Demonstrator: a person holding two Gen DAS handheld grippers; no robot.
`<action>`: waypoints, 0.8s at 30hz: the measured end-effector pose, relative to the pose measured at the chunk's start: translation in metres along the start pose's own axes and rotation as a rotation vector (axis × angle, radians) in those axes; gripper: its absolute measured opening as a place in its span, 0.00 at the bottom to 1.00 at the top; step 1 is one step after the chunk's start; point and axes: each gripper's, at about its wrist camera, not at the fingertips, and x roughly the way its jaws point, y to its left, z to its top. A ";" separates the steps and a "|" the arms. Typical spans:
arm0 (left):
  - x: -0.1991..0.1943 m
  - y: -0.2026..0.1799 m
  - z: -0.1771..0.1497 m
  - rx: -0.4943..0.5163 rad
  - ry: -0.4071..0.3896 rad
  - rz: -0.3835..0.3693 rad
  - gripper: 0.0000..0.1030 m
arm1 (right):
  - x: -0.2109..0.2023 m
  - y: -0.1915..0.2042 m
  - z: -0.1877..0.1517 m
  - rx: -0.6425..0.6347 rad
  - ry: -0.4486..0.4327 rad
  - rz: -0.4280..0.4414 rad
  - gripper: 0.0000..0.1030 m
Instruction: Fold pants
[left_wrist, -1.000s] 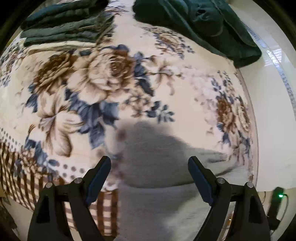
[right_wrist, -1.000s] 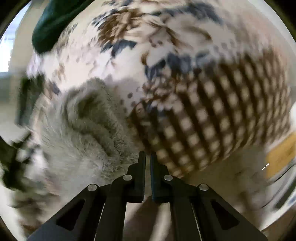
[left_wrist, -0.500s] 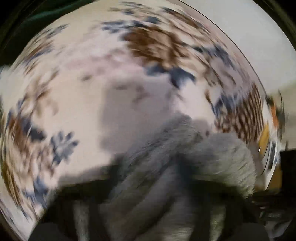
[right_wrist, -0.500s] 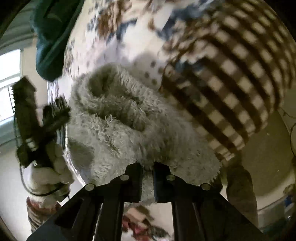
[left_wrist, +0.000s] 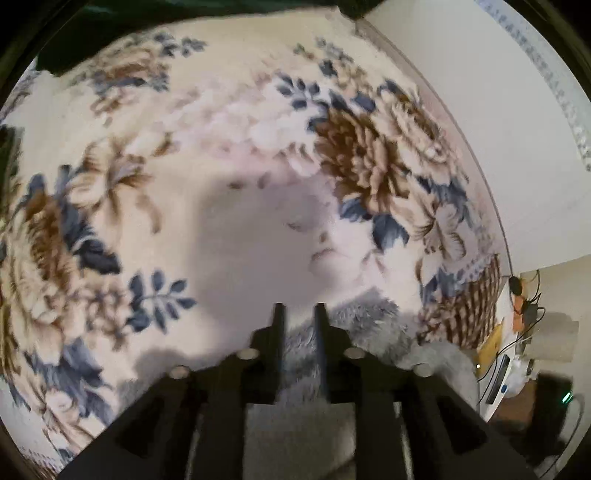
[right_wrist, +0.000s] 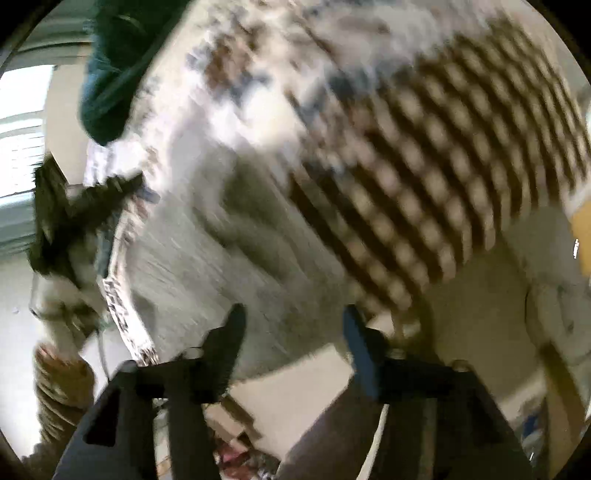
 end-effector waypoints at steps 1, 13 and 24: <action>-0.008 0.001 -0.005 -0.011 -0.019 0.006 0.38 | -0.006 0.007 0.011 -0.012 -0.013 0.013 0.62; -0.037 0.058 -0.073 -0.192 -0.064 0.019 0.67 | 0.106 0.085 0.128 -0.299 0.309 -0.060 0.29; -0.027 0.068 -0.078 -0.129 -0.019 0.051 0.67 | 0.049 0.099 0.132 -0.303 0.077 -0.050 0.03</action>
